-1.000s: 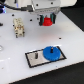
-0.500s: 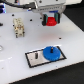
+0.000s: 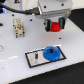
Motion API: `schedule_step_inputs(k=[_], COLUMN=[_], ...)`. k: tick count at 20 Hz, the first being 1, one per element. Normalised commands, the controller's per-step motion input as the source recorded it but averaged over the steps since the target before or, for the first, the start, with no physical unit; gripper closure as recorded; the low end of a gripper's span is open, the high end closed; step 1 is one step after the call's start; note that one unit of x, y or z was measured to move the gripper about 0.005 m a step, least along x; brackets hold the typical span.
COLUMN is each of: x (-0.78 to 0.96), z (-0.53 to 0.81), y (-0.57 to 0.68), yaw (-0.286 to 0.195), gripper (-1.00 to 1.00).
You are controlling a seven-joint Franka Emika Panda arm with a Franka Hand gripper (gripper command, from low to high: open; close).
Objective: Insert the blue gear onto the right peg, followed by the red gear
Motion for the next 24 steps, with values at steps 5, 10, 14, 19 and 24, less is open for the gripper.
schedule_step_inputs(k=[5,10,14,19,24], x=[0.74,0.66,0.64,0.57,0.41], z=[0.14,0.09,0.06,0.0,-0.02], y=[-0.14,-0.15,-0.18,-0.15,-0.06], yaw=[0.0,0.0,0.0,0.0,0.0], gripper=[1.0,1.0,1.0,1.0,1.0])
